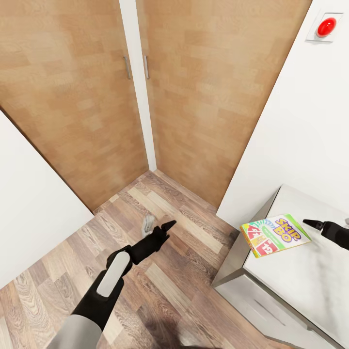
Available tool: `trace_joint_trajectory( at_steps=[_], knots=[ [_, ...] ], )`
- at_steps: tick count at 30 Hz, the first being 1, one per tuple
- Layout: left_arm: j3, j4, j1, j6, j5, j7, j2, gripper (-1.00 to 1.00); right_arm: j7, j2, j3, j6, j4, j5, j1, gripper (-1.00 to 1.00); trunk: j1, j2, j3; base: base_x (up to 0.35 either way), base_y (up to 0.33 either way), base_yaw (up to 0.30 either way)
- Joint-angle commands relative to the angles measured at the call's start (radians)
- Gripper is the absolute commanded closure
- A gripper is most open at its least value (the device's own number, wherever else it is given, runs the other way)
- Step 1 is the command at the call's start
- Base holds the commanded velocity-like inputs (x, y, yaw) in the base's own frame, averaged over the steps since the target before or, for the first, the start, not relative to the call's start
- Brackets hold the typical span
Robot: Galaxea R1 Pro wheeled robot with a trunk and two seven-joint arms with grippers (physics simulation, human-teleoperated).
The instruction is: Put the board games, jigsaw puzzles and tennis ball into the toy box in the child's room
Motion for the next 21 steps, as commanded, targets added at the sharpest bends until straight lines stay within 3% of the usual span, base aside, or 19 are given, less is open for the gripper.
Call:
trace_joint_trajectory(
  at_steps=[1, 8, 15, 21],
  knots=[
    [0.001, 0.0, -0.001, 0.005, 0.004, -0.001, 0.0, -1.0, -0.009, 0.0, 0.0, 0.004, -0.001, -0.01, -0.001, -1.0, 0.001, -0.002, -0.001, 0.0, 0.0, 0.0],
    [0.0, 0.066, -0.001, -0.015, -0.007, -0.065, -0.004, -1.0, -0.009, -0.003, -0.002, 0.004, -0.02, -0.01, 0.006, -1.0, 0.001, -0.002, -0.001, 0.061, 0.0, 0.0],
    [0.0, 0.1, -0.006, -0.052, -0.008, -0.086, -0.007, -1.0, -0.009, -0.003, -0.002, 0.004, -0.027, -0.01, 0.008, -1.0, 0.001, -0.002, -0.001, 0.096, 0.0, -0.013],
    [-0.001, 0.118, -0.01, -0.069, -0.008, -0.094, -0.009, -1.0, -0.009, -0.004, -0.002, 0.004, -0.034, -0.01, 0.009, -1.0, 0.001, -0.002, -0.001, 0.03, 0.0, -0.148]
  ],
)
